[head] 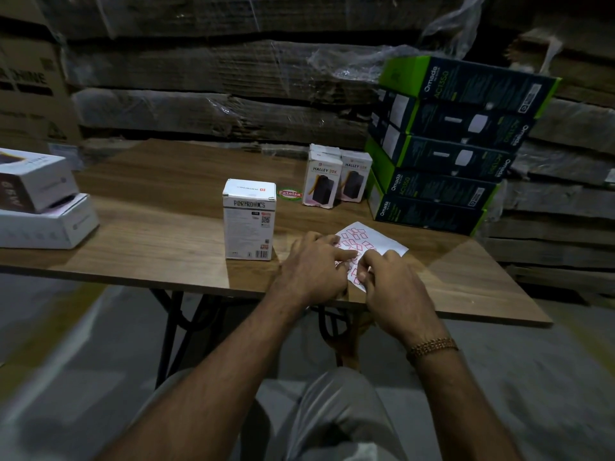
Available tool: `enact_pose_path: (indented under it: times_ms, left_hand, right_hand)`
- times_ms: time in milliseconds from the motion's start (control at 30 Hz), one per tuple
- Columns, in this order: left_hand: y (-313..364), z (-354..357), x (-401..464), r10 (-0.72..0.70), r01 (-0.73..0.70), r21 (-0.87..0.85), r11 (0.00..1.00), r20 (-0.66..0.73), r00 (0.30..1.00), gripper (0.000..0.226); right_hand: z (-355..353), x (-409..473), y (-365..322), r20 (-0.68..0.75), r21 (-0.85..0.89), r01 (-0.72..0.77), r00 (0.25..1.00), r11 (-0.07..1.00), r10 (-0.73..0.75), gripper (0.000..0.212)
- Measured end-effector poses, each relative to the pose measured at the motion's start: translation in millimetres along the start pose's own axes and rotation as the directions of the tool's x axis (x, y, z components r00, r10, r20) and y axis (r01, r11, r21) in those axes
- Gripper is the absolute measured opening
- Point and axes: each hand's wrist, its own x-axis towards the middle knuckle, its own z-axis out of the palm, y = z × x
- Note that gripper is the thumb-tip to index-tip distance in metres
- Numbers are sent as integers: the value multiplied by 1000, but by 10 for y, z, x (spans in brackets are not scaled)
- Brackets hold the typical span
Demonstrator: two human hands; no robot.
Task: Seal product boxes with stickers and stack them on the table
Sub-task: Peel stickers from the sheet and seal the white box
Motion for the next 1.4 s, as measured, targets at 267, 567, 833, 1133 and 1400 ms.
enact_pose_path:
  times_ms: [267,567,833,1133,1400]
  left_hand:
    - [-14,22,4,-6,6,11,1000,7,1000,45]
    - [-7,24,9,12,-12,25,1000,-11,1000,44]
    - [41,-43,-28,26,-26,52,998,2,1000,47]
    - [52,-39,-29,9,-9,52,999,16,1000,47]
    - [-33,47,32,-16,16,18,1000,17,1000,53]
  right_hand:
    - [48,-28,38,-28,17,14,1000,1000,-13,11]
    - [90,-55,57,-64,-16,39,997,999,-40,10]
    - [84,-75,46,-67,-54,54,996,997,-58,11]
    - [39,-103,29,-26,-41,45,999,998,-46,12]
    - [-18,-126,49,-16,31,74,997,997,-74,9]
